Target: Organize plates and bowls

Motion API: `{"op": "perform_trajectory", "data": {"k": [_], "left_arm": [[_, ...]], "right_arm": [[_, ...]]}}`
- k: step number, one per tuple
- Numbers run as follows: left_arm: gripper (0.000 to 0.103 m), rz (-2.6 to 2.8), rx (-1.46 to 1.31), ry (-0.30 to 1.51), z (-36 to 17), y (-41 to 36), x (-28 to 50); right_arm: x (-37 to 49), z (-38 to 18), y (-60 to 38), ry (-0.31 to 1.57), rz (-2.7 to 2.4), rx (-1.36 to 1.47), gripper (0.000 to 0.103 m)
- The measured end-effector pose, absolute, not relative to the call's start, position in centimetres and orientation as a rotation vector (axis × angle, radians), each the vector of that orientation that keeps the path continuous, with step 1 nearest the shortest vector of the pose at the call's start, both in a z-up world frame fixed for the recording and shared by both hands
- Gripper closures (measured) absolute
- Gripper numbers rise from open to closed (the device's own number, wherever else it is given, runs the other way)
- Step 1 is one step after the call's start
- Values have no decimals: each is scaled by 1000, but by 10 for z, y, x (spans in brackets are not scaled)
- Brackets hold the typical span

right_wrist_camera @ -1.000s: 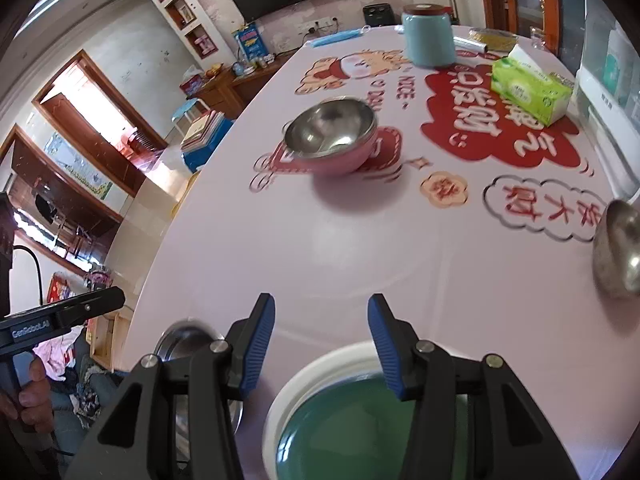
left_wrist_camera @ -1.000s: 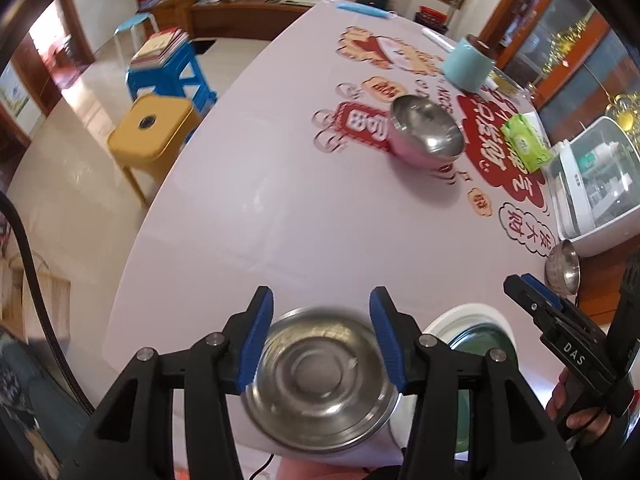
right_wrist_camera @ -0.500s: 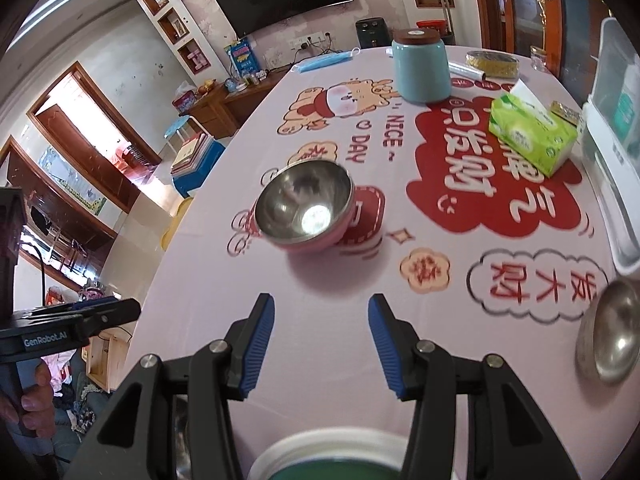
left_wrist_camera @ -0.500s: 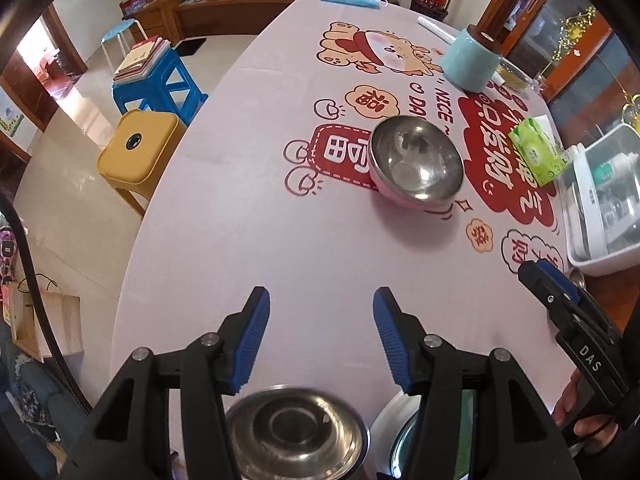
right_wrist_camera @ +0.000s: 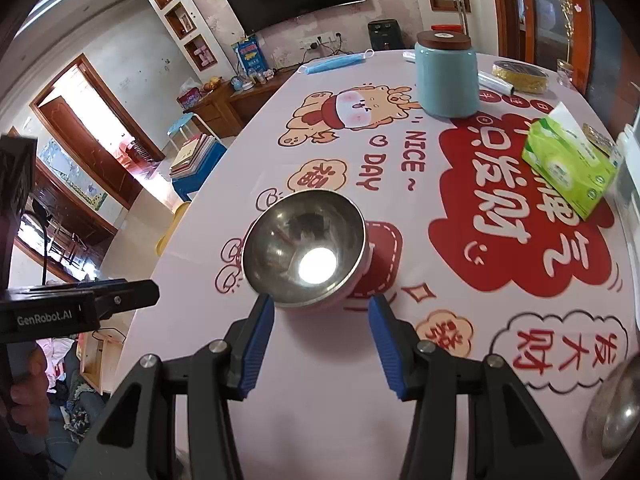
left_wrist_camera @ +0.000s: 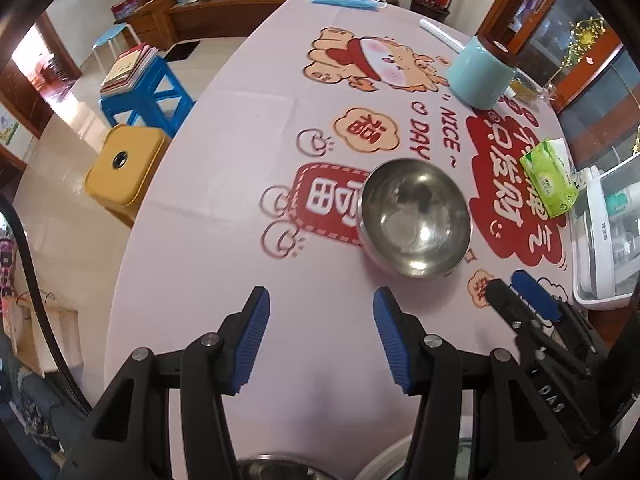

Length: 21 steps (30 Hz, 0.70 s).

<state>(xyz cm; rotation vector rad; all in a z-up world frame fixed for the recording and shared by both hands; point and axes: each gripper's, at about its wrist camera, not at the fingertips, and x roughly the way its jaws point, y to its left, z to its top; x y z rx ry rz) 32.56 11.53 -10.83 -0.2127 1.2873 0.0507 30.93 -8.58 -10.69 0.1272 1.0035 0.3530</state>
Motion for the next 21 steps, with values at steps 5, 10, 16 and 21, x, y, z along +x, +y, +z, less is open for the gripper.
{"op": "perform_trajectory", "data": {"k": [5,10,16,21], "left_arm": [[50,7,-216,1262,-121,108,341],[50,-30,-236,1235,-139,102,356],[50,-59,-257,1249,-167,96,372],[50,-69,-260,1250,-182,92,379]], "right_arm": [[321,-123,-82,1000,356,128,53],[328,-137,-85,987,346,151,54],[337,-155,-88,1010,342,166,54],[339,-161,-90,1004,354,197,58]]}}
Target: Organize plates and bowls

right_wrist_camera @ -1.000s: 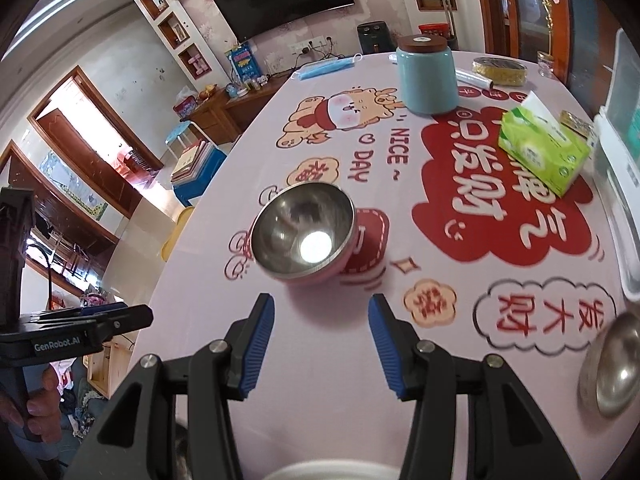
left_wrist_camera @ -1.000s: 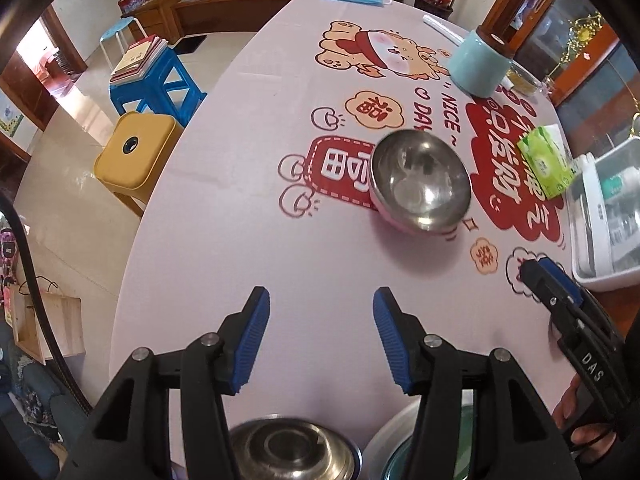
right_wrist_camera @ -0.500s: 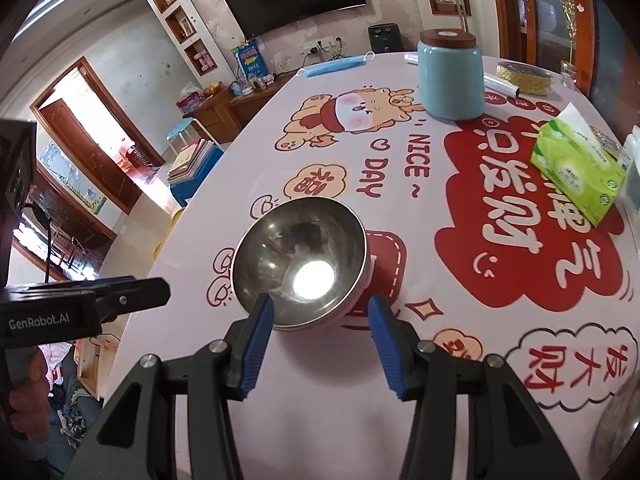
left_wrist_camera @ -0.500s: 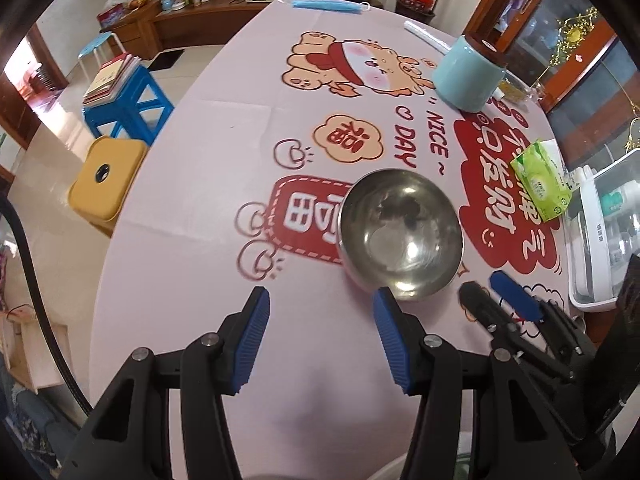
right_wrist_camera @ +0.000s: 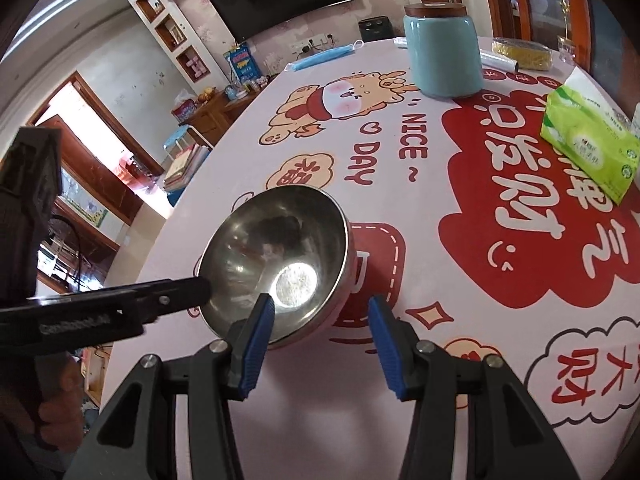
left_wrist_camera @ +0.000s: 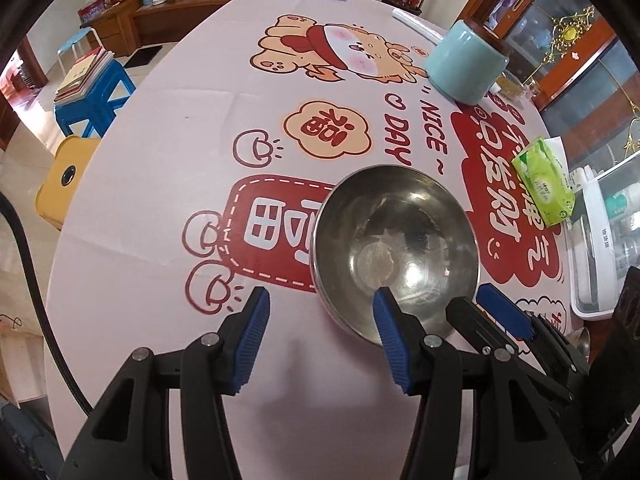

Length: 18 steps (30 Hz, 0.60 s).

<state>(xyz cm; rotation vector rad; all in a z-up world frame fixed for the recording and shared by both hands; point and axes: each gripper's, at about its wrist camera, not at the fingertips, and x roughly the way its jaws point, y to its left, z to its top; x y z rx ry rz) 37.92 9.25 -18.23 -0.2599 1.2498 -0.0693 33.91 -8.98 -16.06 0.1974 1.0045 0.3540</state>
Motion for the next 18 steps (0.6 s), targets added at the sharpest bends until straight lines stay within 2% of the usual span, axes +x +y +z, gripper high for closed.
{"op": "perform_trajectory", "data": {"k": [2,8,11,13,18], "left_arm": [[51,-69,-266,1251,-187,91,382],[62,-84,-293,1272,-199,89,385],[72,-95,-306,1275,-203,87,386],[84,-95,-315,1279,-205,87,387],[87,-101,-331,1281,-208,87,386]], "right_arm": [[340,-163,-88,1012,361,195,69],[340,-165,-86,1004,366,205,74],[340,-165,-89,1009,363,220,77],[340,-166,-92,1012,356,228,80],[340,-167,-95,1020,352,243,83]]}}
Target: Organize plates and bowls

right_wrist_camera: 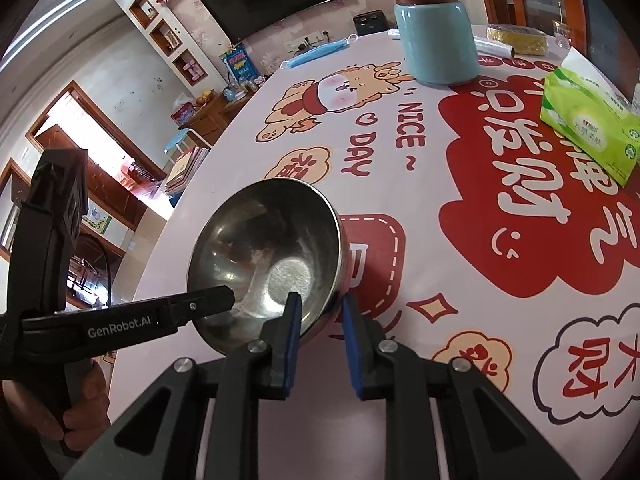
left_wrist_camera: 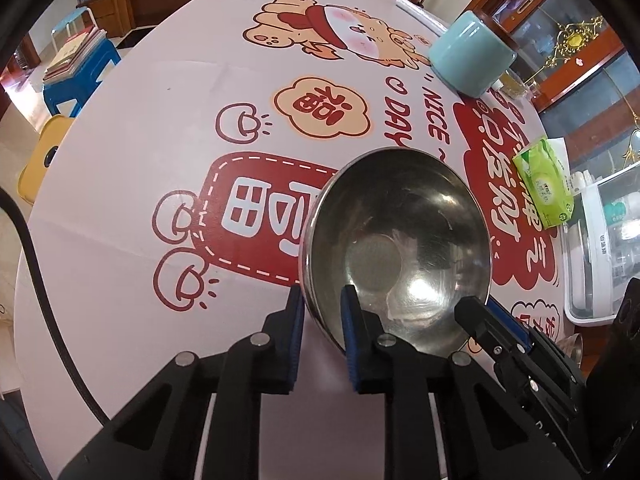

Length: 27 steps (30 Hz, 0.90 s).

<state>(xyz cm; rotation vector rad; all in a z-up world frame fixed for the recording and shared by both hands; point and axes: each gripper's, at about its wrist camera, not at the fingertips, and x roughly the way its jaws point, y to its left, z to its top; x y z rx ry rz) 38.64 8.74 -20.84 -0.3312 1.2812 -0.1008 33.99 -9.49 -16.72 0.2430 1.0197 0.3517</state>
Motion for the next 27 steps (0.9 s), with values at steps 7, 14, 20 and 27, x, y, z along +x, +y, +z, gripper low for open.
{"op": "perform_trajectory", "data": {"k": [7,14,20,27], "left_arm": [[88,-94,-309,1291,-210,87,382],[88,-91,-306,1313,-211,88,373],[88,-88,-309,1326,-204,89,356],[88,-83,-305,1316,-187,94,333]], "right_arm": [[339,-167,-95,1025,360,236,86],[333,-164,-94,1035,368,233,87],[322,-154,-94,1037,386,239,88],[304,-141,-93,1038,411,255,88]]}}
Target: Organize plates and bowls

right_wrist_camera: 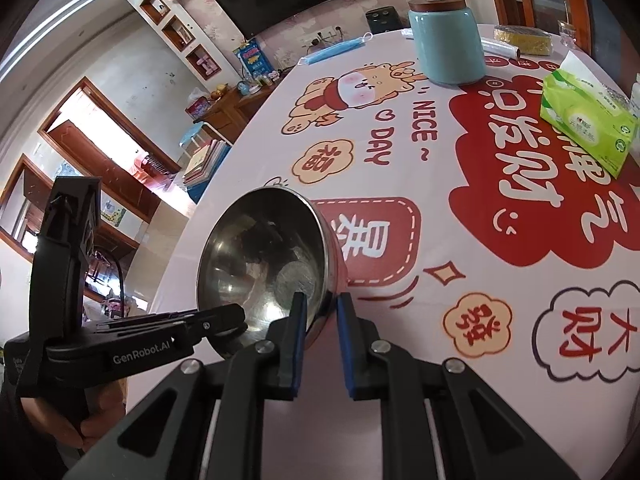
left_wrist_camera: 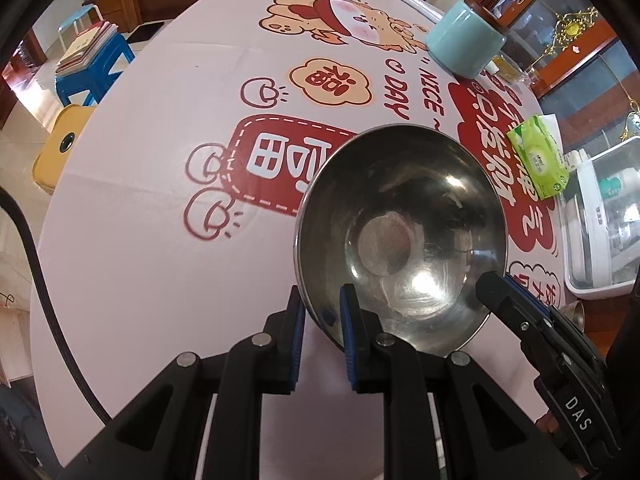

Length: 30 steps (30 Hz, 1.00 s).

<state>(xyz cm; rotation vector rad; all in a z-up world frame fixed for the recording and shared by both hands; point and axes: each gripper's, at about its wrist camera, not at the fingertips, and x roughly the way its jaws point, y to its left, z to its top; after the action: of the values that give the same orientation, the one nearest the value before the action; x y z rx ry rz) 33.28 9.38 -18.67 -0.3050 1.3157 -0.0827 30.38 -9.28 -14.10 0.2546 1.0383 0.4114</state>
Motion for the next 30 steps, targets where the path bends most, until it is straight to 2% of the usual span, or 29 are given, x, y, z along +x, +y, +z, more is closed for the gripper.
{"op": "perform_trajectory", "data": {"k": [17,30], "left_arm": [[87,-19,-313,1245,-130,107,244],[87,26,-323,1249,-117,114,171]], "right_arm": [[244,-108,-87,1023,510,249,89],[185,-99,-75,1051,581,168,89]]}}
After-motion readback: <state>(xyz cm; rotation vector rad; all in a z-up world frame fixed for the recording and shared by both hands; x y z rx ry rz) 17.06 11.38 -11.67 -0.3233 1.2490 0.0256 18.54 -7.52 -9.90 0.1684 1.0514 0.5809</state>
